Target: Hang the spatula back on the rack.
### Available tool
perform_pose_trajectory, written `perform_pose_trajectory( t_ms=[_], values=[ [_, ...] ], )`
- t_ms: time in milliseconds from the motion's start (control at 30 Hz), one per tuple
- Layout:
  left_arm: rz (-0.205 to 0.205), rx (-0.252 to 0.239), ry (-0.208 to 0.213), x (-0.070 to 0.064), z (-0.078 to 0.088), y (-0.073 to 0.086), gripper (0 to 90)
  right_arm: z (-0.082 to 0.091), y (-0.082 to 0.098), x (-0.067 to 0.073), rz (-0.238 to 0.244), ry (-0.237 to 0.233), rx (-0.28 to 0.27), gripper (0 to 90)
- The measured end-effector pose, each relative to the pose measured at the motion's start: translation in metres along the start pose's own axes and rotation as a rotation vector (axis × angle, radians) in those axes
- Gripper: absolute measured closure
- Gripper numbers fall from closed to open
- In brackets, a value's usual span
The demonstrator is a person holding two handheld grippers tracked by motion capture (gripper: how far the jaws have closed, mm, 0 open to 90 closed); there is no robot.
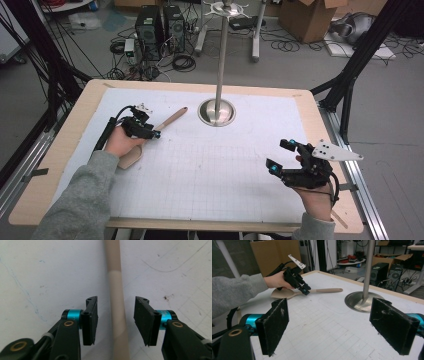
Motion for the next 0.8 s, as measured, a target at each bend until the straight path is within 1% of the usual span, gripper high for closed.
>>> perform_pose_trajectory(
  t_ms=[100,233,467,533,700,733,800],
  values=[
    [-0.003,-0.001,-0.002,0.0000,0.0000,-0.0003,60.6,-0.0003,0.0005,-0.0008,-0.006,0.001,0.000,14.9],
    [0.000,0.010,0.016,-0.0007,-0.0011,0.0009,68.4,-0.0007,0.0010,-0.0016,-0.006,0.002,0.004,14.8],
    [-0.005,0.007,0.012,-0.0001,-0.0017,0.0008,75.4,-0.0011,0.0010,-0.0012,-0.002,0.002,0.005,14.8],
    [-0.005,0.008,0.012,-0.0001,-0.0017,0.0007,76.1,-0.0014,0.0009,-0.0011,-0.003,-0.001,0.005,14.8],
    [0.019,0.009,0.019,0.0011,-0.0015,0.0008,76.7,-0.0023,0.0011,-0.0010,-0.006,0.002,0.010,14.8],
    [0.018,0.011,0.022,0.0015,-0.0013,0.0009,76.8,-0.0029,0.0009,-0.0012,-0.001,0.000,0.008,14.9],
    [0.019,0.011,0.020,0.0015,-0.0013,0.0008,77.0,-0.0036,0.0015,-0.0010,-0.007,-0.003,0.018,14.9]
  ],
)
Point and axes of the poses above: each handheld gripper's, and its own axes: z roughly backward along the jaws, y roughly out of its underside, x roughly to its left, the point moved 4 cm from there along -z, roughly forward along the jaws, and after that the axes turned 10 degrees about -z, right-handed, at the moved point
